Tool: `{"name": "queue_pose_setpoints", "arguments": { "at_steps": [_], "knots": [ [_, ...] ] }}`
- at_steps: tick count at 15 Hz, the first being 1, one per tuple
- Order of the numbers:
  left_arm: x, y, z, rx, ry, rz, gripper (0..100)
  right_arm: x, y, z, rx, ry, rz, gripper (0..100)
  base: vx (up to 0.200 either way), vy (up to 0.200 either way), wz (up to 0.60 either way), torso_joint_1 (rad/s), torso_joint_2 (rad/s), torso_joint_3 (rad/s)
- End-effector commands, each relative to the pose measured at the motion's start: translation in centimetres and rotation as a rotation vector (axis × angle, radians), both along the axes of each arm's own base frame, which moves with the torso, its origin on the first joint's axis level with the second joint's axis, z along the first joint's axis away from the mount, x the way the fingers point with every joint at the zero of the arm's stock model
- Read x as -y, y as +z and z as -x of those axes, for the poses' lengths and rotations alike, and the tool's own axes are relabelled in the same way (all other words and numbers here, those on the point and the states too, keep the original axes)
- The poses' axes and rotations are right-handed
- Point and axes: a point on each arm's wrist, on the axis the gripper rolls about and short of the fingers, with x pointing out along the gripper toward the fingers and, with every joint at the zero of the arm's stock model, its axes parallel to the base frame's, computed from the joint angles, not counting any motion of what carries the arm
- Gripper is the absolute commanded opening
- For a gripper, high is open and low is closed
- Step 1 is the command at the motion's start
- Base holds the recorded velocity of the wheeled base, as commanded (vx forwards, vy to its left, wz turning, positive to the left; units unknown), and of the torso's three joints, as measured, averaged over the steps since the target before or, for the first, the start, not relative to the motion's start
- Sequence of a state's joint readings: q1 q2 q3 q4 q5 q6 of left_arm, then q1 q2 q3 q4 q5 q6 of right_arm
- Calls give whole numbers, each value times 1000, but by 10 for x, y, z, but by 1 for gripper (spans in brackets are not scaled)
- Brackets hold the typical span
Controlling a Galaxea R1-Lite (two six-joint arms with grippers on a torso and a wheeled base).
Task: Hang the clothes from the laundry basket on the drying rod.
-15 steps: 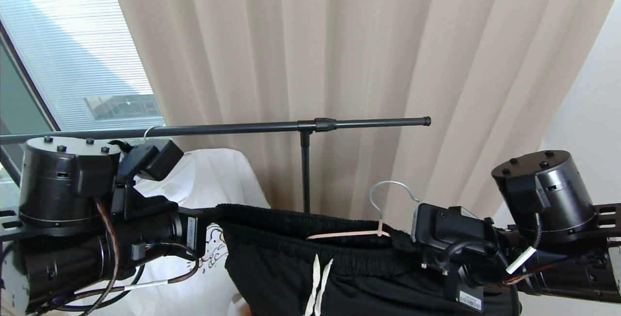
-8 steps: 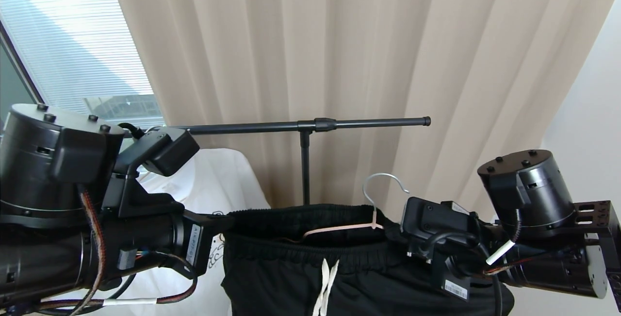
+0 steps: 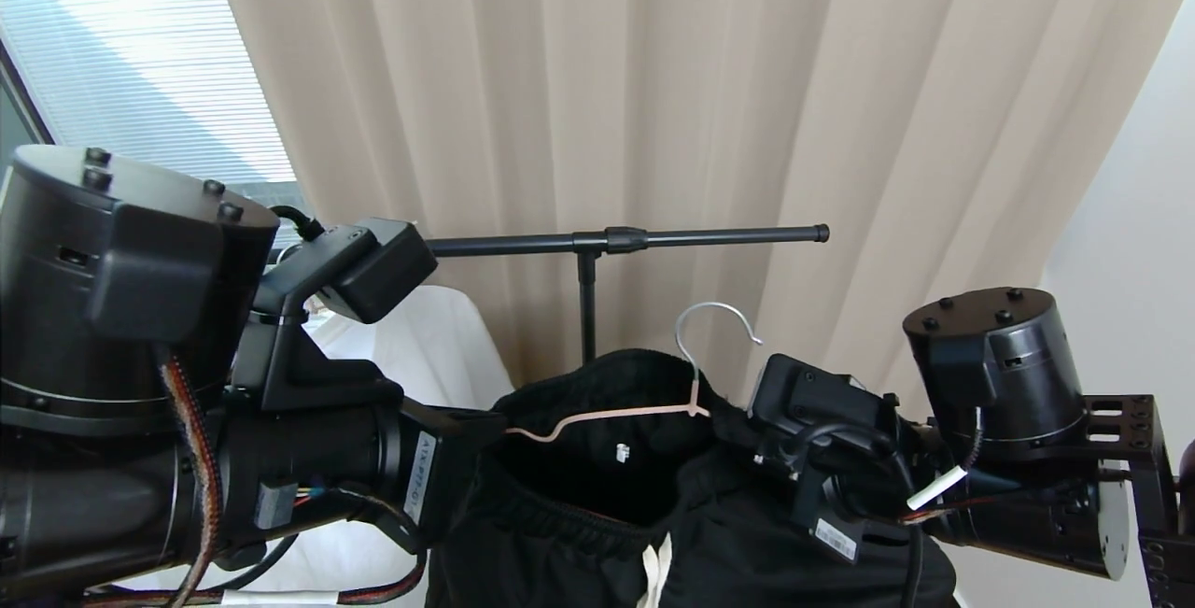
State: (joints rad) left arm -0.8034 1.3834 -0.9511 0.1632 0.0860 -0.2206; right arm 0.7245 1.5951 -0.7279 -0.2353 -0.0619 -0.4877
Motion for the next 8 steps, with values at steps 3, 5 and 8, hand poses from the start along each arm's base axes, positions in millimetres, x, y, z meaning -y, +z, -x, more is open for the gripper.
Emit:
{"name": "queue_pose_setpoints", "arguments": {
  "at_steps": [3, 5, 8],
  "knots": [
    [14, -8, 2, -30, -46, -18, 0, -7, -6, 3, 17, 12, -84, 0, 0, 0, 0, 0, 0, 0],
    [18, -8, 6, -38, -60, -10, 0, -8, -6, 4, 47, 42, -135, 0, 0, 0, 0, 0, 0, 0],
    [20, -12, 11, -46, -84, -20, 0, -12, -7, 3, 73, 51, -179, 0, 0, 0, 0, 0, 0, 0]
  ]
}}
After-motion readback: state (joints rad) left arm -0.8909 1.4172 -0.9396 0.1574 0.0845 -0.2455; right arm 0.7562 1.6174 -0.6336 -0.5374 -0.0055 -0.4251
